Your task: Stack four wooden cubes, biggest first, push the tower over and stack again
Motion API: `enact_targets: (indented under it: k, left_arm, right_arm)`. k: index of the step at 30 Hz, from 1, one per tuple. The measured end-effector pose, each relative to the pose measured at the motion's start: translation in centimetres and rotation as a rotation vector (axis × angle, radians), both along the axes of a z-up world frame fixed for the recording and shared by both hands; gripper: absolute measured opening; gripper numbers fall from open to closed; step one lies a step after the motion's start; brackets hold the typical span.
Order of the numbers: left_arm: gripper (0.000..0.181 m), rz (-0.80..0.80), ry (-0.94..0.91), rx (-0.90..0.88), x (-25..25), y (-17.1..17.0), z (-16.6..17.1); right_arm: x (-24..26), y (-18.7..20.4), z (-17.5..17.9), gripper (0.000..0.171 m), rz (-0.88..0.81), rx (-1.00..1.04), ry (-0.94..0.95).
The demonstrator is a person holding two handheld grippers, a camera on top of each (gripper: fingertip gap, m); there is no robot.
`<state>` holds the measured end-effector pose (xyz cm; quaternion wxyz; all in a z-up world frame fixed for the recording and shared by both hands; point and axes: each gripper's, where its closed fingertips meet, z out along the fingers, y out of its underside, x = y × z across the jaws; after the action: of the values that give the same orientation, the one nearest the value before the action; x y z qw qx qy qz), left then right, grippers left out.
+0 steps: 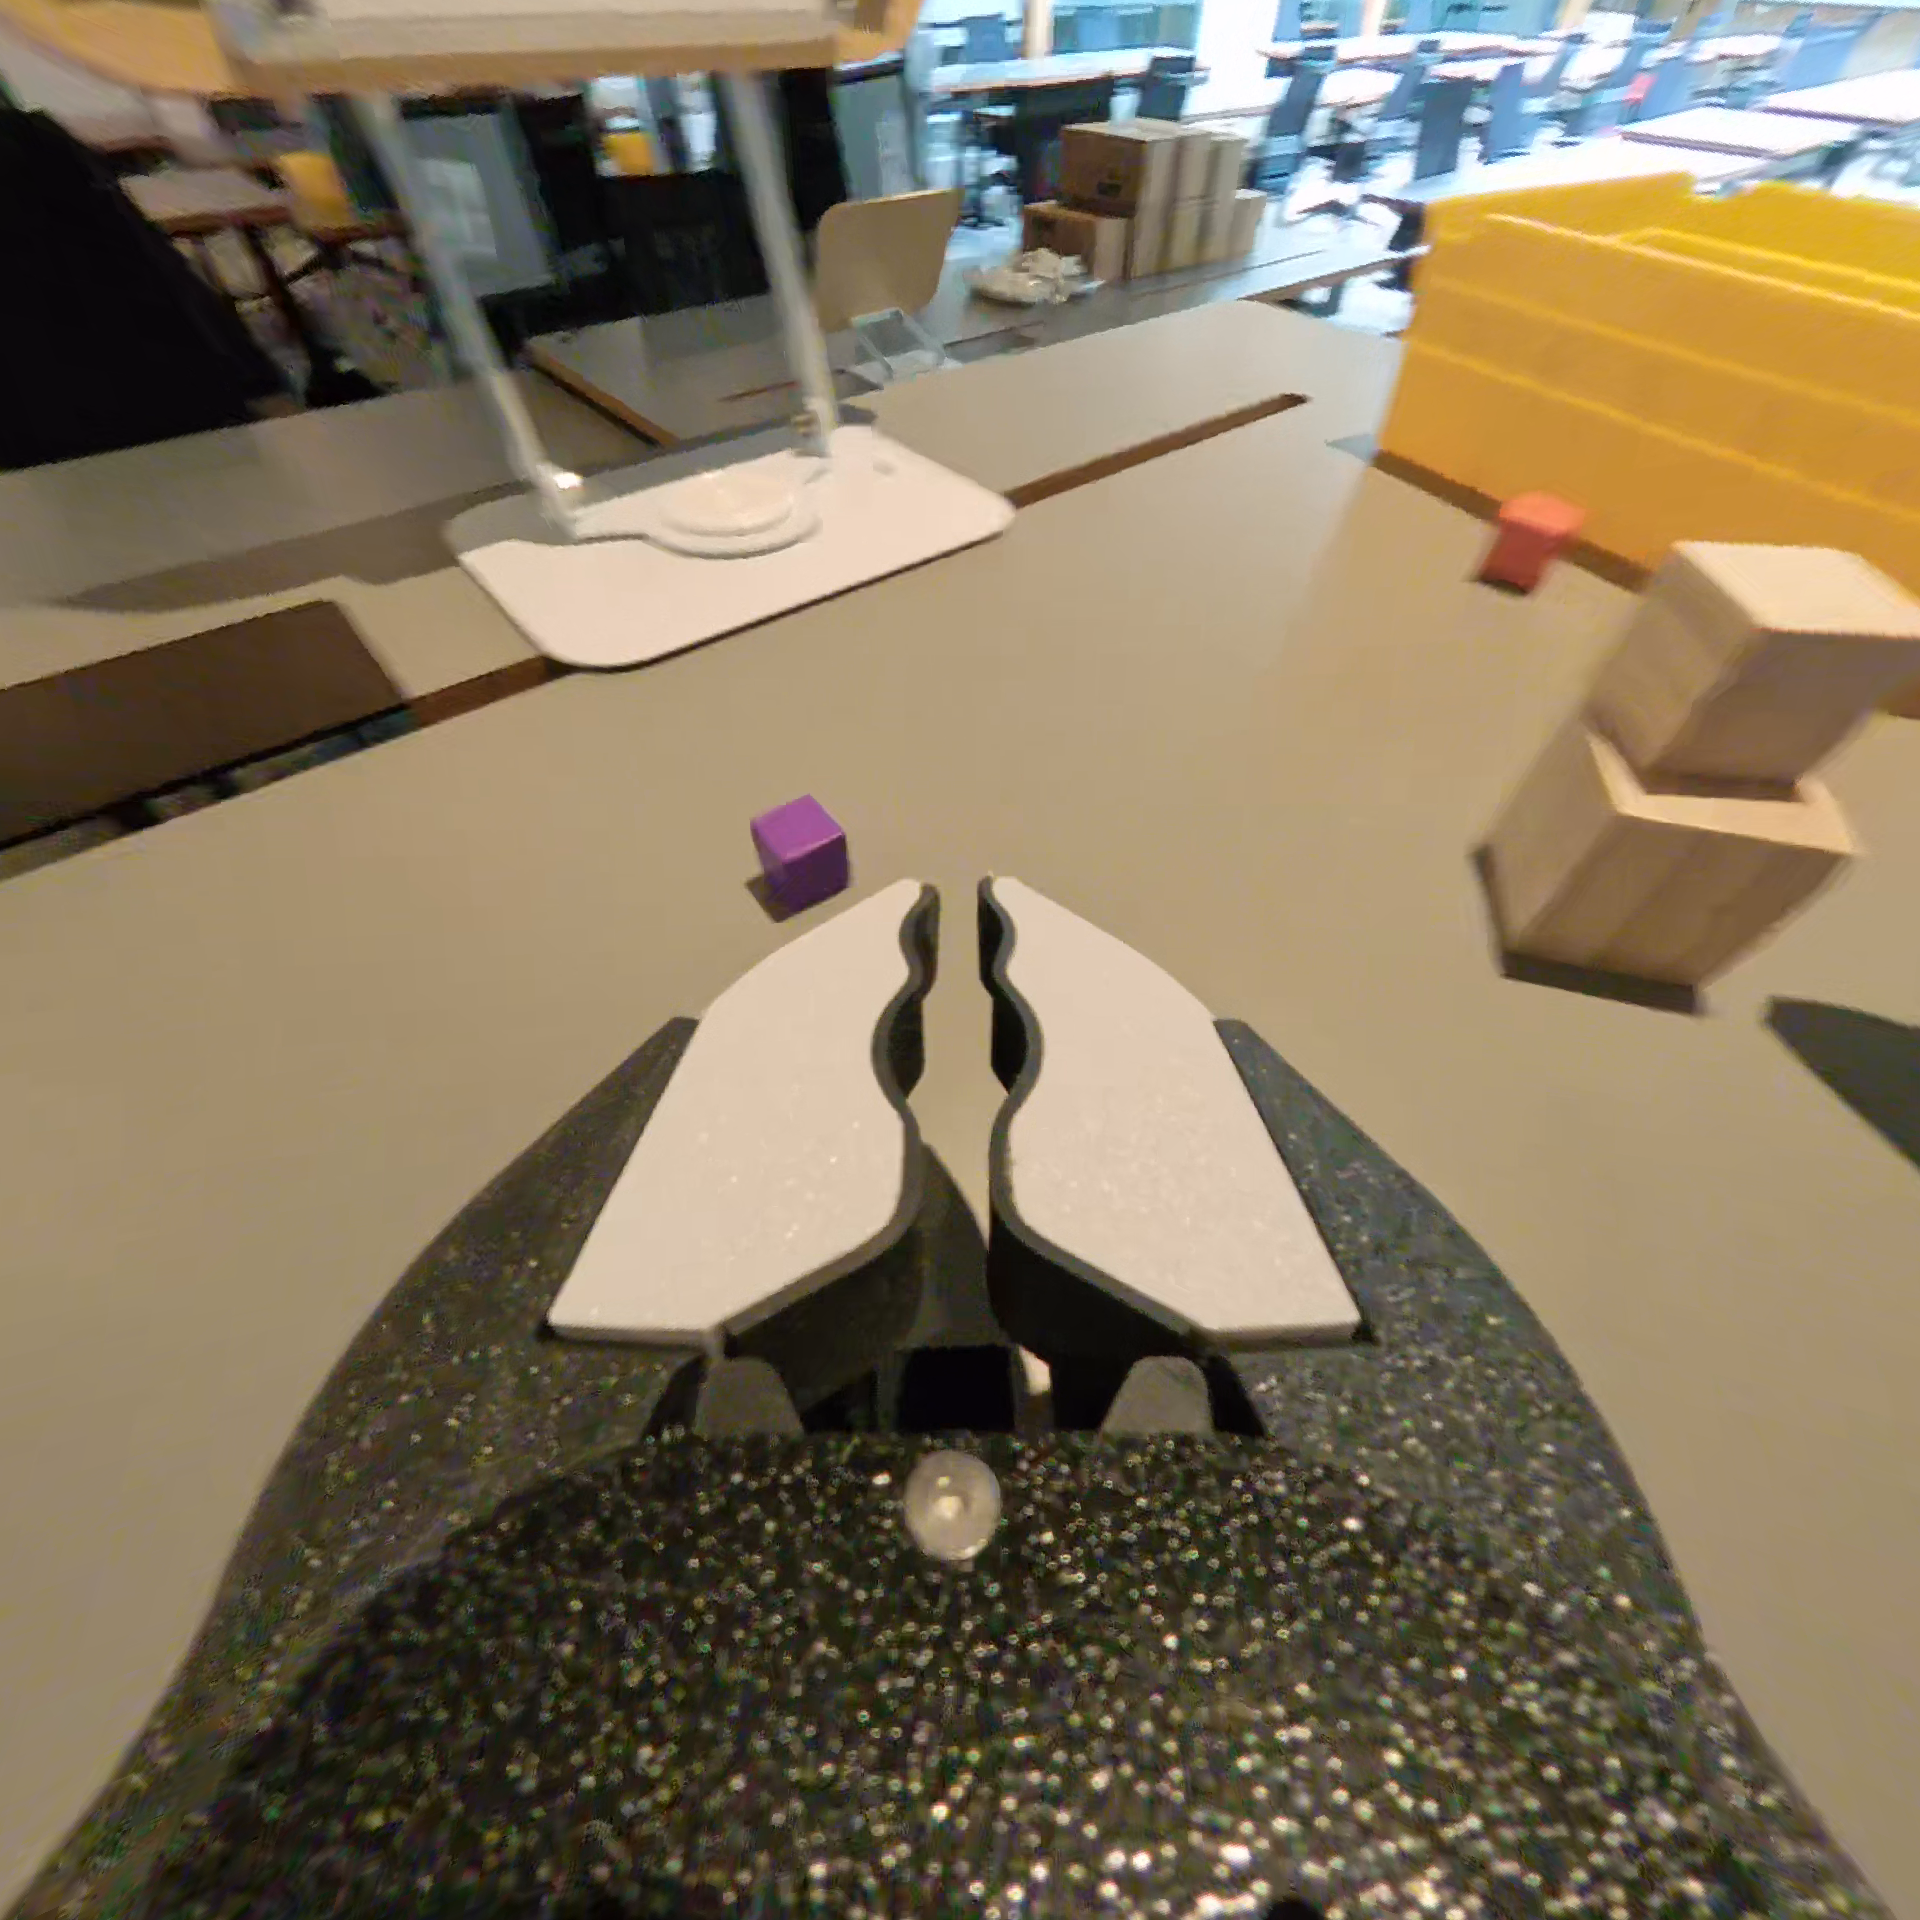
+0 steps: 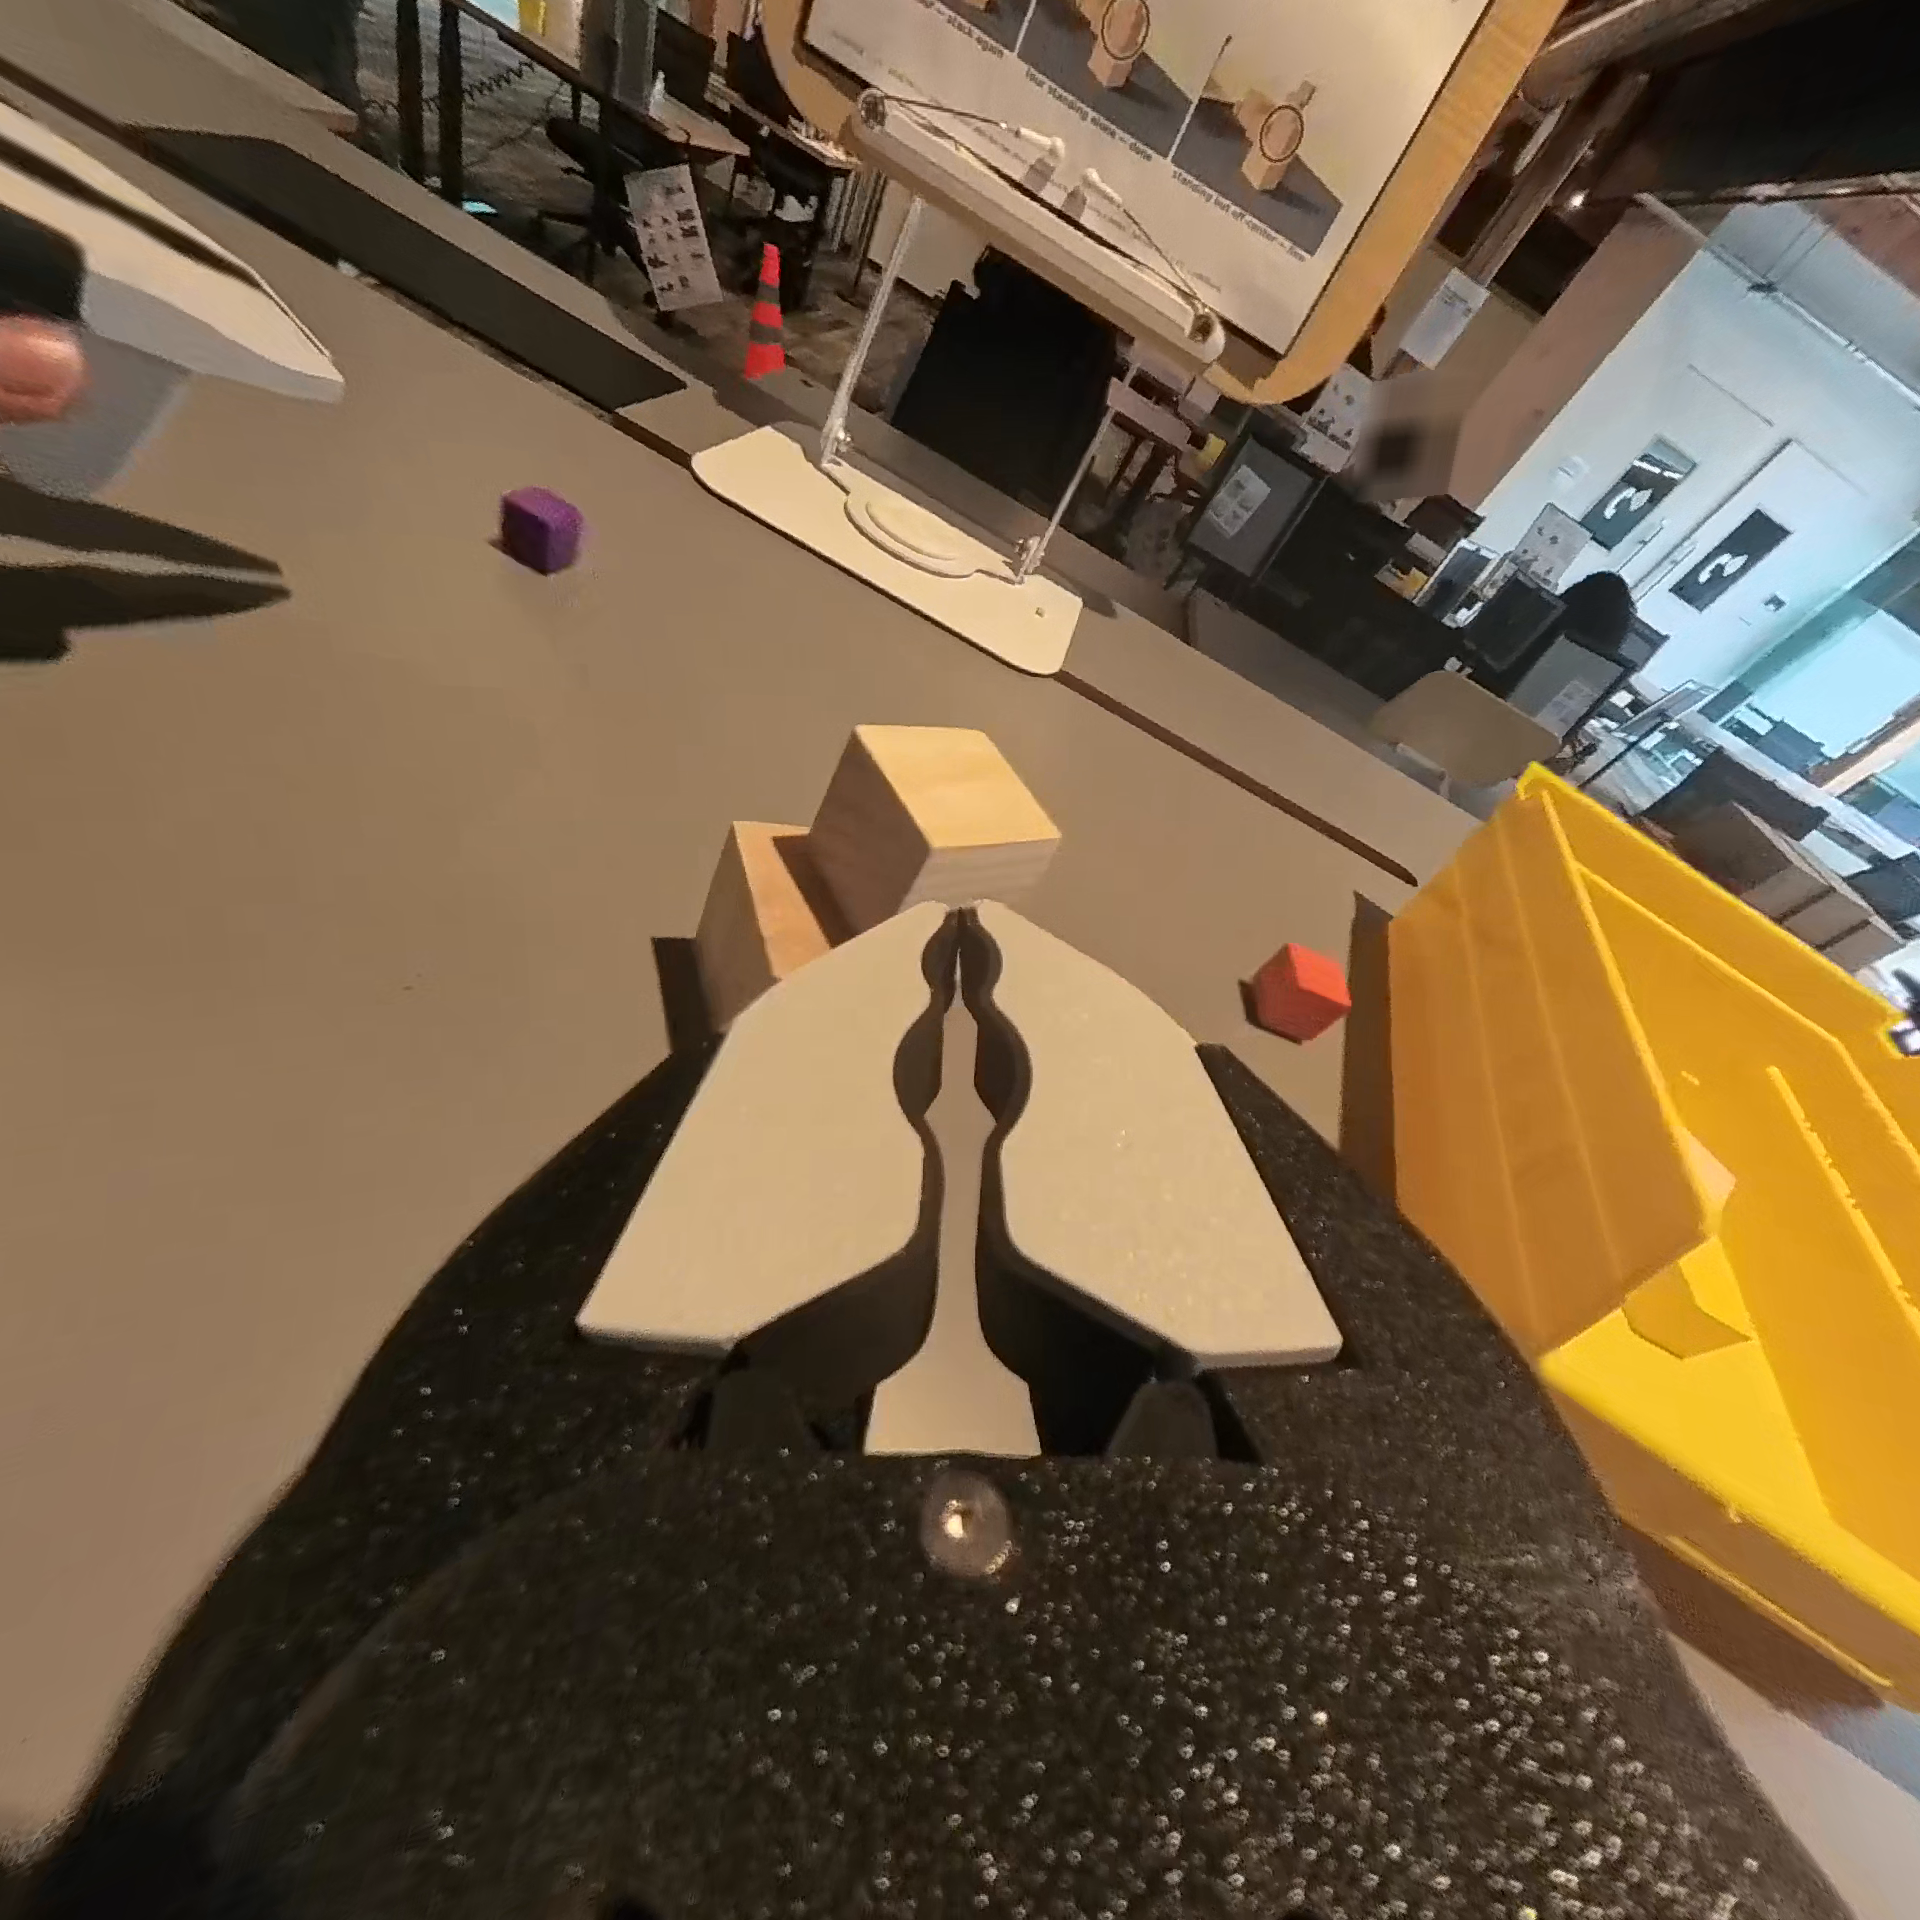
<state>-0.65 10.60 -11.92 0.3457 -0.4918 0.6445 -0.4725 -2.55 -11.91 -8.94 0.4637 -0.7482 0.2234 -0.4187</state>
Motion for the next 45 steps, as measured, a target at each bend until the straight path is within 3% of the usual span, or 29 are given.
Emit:
enact_targets:
  k: [4, 8, 12, 14, 16, 18, 24, 29, 37, 43, 45]
  left_arm:
    - [0.022, 0.126, 0.056, -0.022, 3.0, 5.4, -0.7]
    - [0.028, 0.012, 0.083, -0.058, 4.5, 4.9, -0.9]
    - [0.028, -0.26, -0.102, -0.132, 2.8, -2.6, 2.1]
    - [0.023, -0.386, -0.079, -0.151, 2.0, -7.1, 2.0]
    - [0.017, -0.414, -0.016, -0.021, 2.0, -10.4, 0.6]
    - [0.013, -0.402, 0.023, 0.109, 2.4, -12.7, -0.4]
    - [0.005, -0.471, 0.034, 0.178, 2.1, -18.4, 1.0]
    - [0.006, -0.596, -0.092, 0.258, 0.1, -22.1, 3.5]
    - [0.01, -0.453, -0.046, 0.189, 1.2, -17.4, 1.8]
    - [0.017, -0.324, 0.002, 0.229, 1.2, -11.1, -1.5]
    - [0.021, -0.323, -0.003, 0.196, 0.5, -9.8, -1.2]
  right_arm:
    - [0.2, -0.3, 0.2, 0.0, 0.059, -0.015, -0.002]
    - [-0.5, 0.2, -0.2, 0.0, 0.117, -0.004, 0.002]
    - [-0.8, 1.2, -0.5, 0.0, 0.15, 0.006, 0.0]
    - [-0.6, 1.4, -0.5, 0.0, 0.148, 0.021, -0.001]
    - [-0.5, 1.4, -0.8, 0.0, 0.144, 0.027, 0.0]
    - [-0.4, 0.9, -0.9, 0.0, 0.138, 0.036, -0.003]
    - [-0.3, -1.3, -0.6, 0.0, 0.098, 0.1, -0.003]
    - [-0.6, -2.1, -0.5, 0.0, 0.092, 0.114, -0.012]
    - [-0.5, -2.1, -1.1, 0.0, 0.097, 0.116, 0.02]
    - [0.5, -3.6, -1.5, 0.0, 0.034, 0.135, 0.057]
    - [1.1, -4.3, -1.8, 0.0, 0.006, 0.118, 0.072]
